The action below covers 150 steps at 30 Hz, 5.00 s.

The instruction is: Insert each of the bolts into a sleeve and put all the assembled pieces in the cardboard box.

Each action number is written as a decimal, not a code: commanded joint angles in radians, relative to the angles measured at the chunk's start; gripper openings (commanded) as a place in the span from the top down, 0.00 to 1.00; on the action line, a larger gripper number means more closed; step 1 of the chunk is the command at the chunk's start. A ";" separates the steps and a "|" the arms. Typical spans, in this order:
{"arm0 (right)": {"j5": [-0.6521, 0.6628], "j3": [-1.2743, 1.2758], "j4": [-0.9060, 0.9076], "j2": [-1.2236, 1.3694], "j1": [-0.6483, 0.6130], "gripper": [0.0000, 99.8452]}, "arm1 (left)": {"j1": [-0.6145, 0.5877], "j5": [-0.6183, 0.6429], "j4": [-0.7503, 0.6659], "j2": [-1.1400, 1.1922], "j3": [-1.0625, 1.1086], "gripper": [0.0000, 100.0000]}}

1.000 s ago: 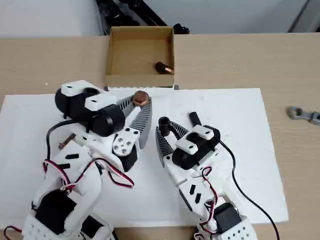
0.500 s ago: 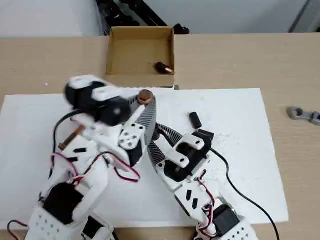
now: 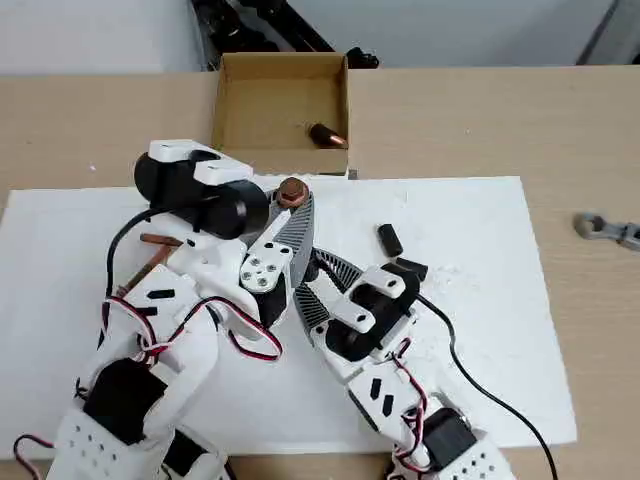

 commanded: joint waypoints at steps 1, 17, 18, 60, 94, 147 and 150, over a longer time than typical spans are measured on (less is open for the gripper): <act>-0.012 -0.008 -0.031 -0.013 -0.005 1.00 | 0.008 0.006 -0.003 0.000 -0.004 1.00; -0.012 -0.014 -0.033 -0.013 0.007 1.00 | 0.000 0.029 0.046 -0.002 0.015 1.00; -0.012 -0.014 -0.033 -0.013 0.007 1.00 | 0.000 0.029 0.051 -0.002 0.013 1.00; -0.052 -0.160 -0.024 0.053 0.050 1.00 | -0.201 -0.087 0.388 0.005 -0.219 0.94; -0.123 -1.605 -0.166 1.856 0.331 1.00 | -0.336 -0.178 0.551 -0.005 -0.128 1.00; -0.230 -1.969 0.661 1.781 0.363 0.84 | -0.752 -0.270 0.601 0.493 -0.236 0.86; -0.265 -1.969 0.785 1.710 0.364 0.84 | -0.752 -0.288 0.689 0.654 -0.355 0.86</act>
